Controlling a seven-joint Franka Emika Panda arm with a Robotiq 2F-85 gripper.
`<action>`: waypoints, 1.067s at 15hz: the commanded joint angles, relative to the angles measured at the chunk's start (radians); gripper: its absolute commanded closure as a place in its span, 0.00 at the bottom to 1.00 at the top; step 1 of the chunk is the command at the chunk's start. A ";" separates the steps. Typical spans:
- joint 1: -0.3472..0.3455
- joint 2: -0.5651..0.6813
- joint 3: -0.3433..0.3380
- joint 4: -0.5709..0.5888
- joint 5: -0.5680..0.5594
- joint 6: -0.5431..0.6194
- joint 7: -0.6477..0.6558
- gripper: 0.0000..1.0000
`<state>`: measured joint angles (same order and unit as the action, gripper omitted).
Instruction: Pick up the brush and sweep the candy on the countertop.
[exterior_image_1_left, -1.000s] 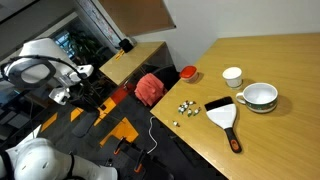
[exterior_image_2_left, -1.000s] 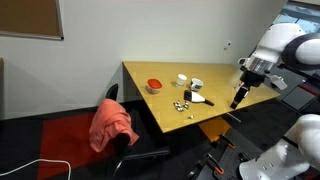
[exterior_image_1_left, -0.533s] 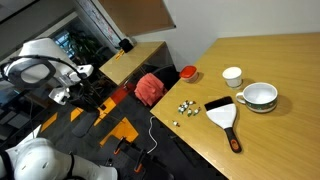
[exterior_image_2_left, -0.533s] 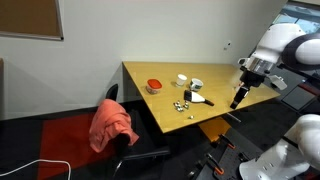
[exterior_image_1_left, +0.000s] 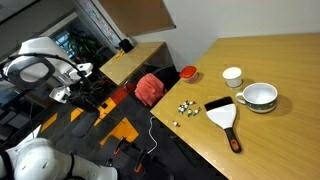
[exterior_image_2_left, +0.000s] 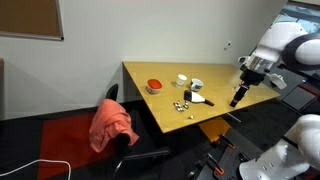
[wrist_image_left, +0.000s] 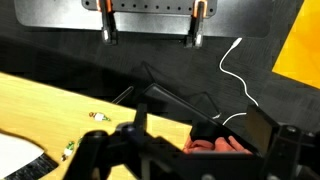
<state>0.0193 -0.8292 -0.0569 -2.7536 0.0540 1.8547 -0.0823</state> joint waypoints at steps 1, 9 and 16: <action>-0.011 0.037 -0.051 0.079 -0.081 0.006 -0.147 0.00; 0.013 0.155 -0.285 0.251 -0.254 0.048 -0.711 0.00; -0.089 0.184 -0.324 0.264 -0.283 0.086 -0.826 0.00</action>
<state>-0.0400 -0.6535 -0.4061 -2.4904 -0.2470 1.9385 -0.8929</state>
